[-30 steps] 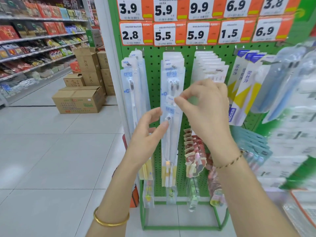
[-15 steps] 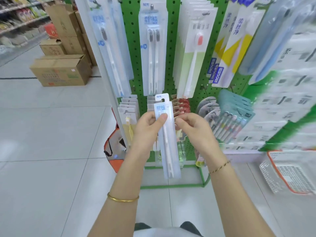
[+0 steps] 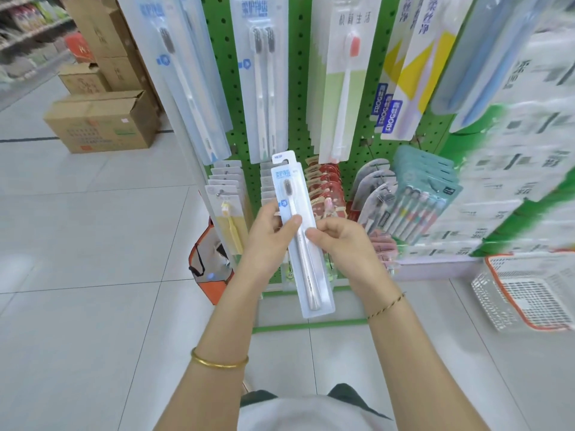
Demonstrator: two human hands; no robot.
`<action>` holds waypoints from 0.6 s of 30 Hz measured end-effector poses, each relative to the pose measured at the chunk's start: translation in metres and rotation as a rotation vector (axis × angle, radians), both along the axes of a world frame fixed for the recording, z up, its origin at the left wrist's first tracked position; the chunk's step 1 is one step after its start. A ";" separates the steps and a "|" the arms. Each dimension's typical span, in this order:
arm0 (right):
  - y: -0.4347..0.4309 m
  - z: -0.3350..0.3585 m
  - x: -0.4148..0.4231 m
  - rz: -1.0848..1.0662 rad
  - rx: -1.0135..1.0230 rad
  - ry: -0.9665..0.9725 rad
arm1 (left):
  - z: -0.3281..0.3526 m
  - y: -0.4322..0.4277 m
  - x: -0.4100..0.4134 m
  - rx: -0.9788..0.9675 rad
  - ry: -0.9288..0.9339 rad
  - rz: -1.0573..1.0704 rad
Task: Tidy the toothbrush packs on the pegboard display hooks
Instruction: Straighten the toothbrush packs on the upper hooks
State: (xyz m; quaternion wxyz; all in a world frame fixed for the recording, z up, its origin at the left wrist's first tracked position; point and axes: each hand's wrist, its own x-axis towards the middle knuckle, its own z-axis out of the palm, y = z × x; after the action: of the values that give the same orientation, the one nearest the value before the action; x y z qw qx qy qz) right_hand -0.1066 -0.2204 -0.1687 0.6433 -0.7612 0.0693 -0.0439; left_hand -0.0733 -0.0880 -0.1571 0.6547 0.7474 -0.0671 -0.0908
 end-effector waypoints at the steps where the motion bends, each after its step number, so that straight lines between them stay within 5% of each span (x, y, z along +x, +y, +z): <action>1: 0.000 -0.001 0.001 -0.009 0.018 0.003 | -0.003 0.001 -0.002 0.012 -0.001 -0.024; 9: -0.004 -0.008 0.009 -0.105 0.138 0.027 | -0.020 0.015 -0.008 0.193 0.148 -0.384; 18: -0.002 -0.019 0.015 -0.141 0.106 0.014 | -0.022 0.017 -0.009 0.622 0.197 -0.548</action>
State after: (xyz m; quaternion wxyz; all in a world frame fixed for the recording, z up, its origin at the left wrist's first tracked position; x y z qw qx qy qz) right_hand -0.0919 -0.2220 -0.1882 0.6775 -0.7196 0.1293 -0.0800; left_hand -0.0827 -0.0712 -0.1794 0.3529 0.8517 -0.1696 -0.3483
